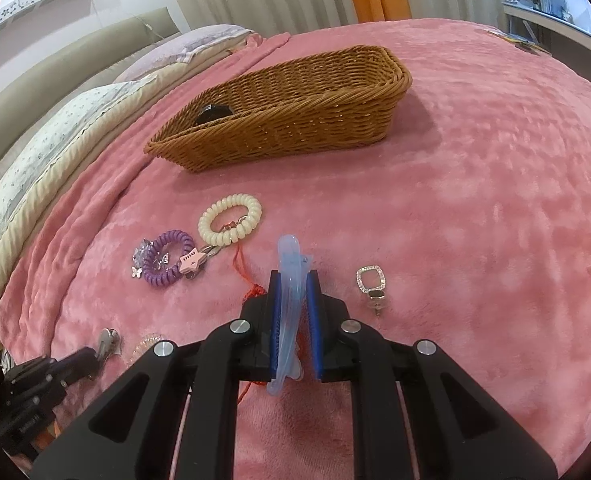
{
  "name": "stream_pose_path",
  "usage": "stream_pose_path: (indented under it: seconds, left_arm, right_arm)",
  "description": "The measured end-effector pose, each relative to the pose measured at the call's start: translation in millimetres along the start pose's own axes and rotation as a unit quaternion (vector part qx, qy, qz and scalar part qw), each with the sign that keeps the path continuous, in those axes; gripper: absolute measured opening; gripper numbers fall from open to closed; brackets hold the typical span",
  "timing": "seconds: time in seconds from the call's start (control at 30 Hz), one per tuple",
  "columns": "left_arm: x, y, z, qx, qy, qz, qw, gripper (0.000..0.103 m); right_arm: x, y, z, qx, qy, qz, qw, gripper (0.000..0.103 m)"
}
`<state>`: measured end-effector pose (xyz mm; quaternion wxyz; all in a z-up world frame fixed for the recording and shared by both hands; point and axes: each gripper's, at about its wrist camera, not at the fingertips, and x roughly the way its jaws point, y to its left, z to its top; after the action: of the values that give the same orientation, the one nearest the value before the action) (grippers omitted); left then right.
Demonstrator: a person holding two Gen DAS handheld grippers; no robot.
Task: Organize jewelry
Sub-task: 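Carry both hair clips into the wicker basket while both tools open to release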
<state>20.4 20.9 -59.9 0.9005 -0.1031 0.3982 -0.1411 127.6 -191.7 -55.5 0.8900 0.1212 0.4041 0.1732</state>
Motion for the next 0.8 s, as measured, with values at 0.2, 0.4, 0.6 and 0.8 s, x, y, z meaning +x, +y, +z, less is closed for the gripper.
stream_pose_path:
  seconds: [0.2,0.4,0.6,0.8]
  left_arm:
    - [3.3,-3.9,2.8,0.012,-0.001,0.007,0.9999,0.034]
    - [15.8,-12.8,8.0,0.049,0.011,0.064,0.9967,0.012]
    - [-2.2,-18.8,29.9,0.055,-0.031,0.041,0.9972,0.012]
    - [-16.2,-30.5,88.7,0.056,-0.091,0.005,0.9942,0.012]
  right_arm:
    - [1.8,0.5,0.3,-0.001,0.002,0.003,1.000,0.011]
    - [-7.3,-0.8,2.3,0.002,-0.011,0.025,1.000,0.011]
    - [-28.1,8.5,15.3,-0.015,-0.034,0.020,0.999,0.011]
    - [-62.6,27.2,64.0,-0.049,-0.083,0.026,0.995,0.011]
